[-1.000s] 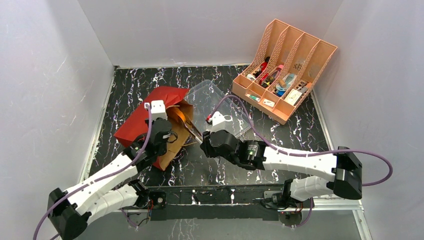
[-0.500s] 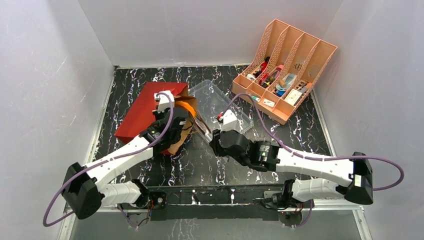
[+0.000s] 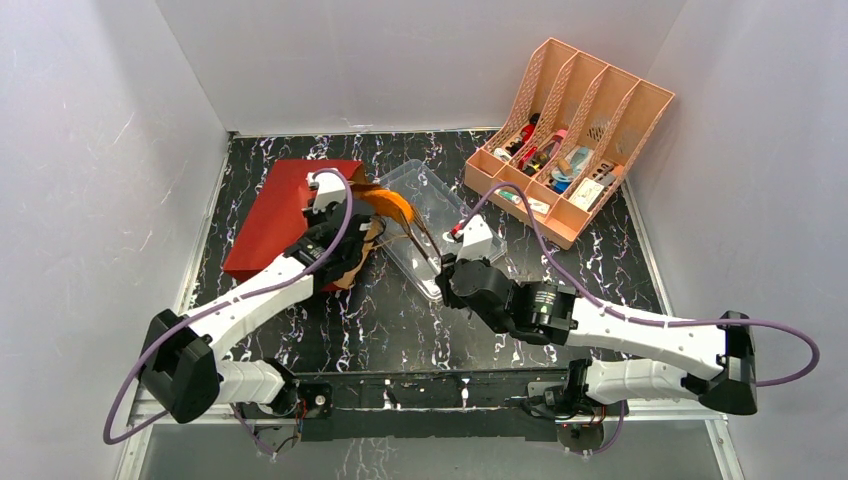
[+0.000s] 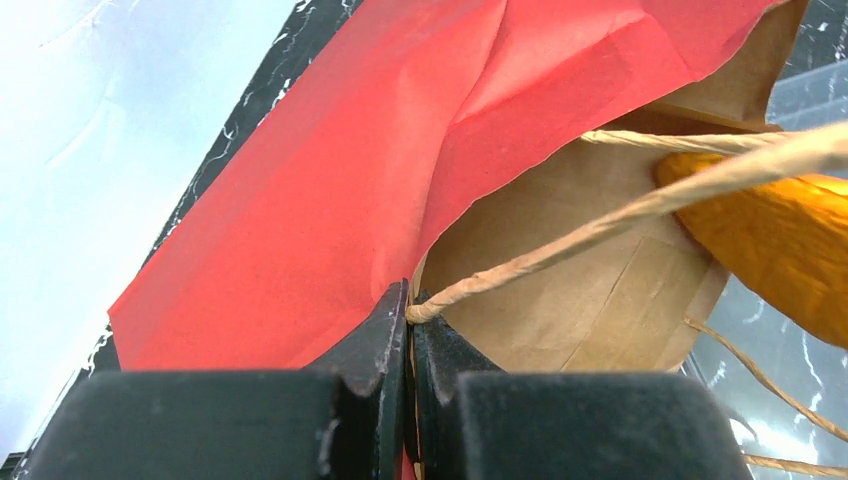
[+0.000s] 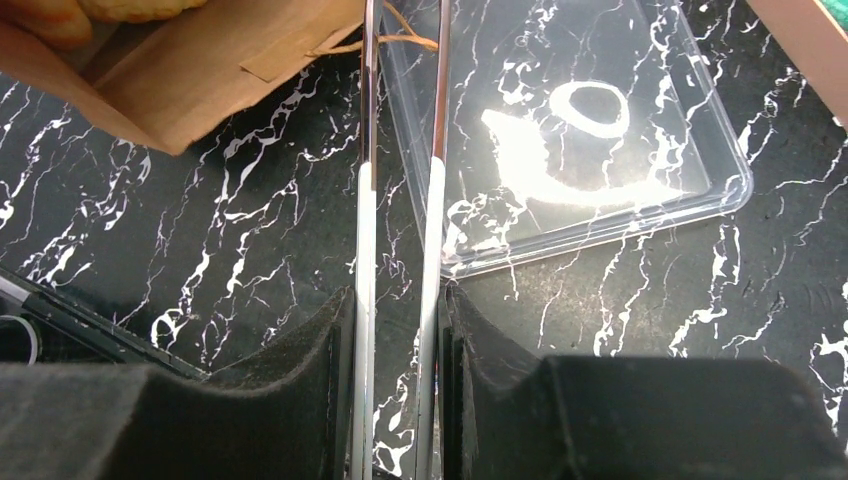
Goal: Take the fake bread out of the paper bag
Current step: Take out the fake bread from the paper bag, then place the fake bread in the container.
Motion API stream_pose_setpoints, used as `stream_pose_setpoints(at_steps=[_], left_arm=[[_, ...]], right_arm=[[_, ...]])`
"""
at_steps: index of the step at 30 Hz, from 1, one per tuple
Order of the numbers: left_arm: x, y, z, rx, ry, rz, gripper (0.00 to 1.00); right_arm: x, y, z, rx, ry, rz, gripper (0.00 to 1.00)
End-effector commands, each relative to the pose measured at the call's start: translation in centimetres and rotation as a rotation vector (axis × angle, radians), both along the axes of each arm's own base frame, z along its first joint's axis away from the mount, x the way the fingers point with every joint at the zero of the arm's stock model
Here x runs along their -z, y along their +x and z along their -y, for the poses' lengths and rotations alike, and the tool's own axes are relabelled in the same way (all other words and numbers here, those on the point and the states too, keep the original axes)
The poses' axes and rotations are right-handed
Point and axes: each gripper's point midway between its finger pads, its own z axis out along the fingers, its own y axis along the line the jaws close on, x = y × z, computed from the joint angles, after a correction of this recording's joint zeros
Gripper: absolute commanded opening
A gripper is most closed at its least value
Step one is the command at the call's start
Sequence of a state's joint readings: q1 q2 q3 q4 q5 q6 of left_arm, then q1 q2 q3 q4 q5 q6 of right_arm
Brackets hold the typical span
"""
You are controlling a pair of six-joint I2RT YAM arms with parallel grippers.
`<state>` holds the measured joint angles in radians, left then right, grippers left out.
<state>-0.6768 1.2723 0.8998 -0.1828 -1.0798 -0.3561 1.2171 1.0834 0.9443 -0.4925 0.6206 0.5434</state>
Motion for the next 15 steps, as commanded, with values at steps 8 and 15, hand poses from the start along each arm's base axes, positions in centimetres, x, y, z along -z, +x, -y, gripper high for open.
stream_pose_setpoints(at_steps=[8,15], left_arm=[[-1.5,-0.9,-4.0,-0.074,-0.007,0.012,0.00],[-2.1,-1.5,-4.7,-0.074,-0.018,0.025,0.00]], right_arm=[[-5.1,2.4,2.0,0.129,0.148,0.099,0.00],[-2.3,4.0,2.7,0.150,0.150,0.052,0.00]])
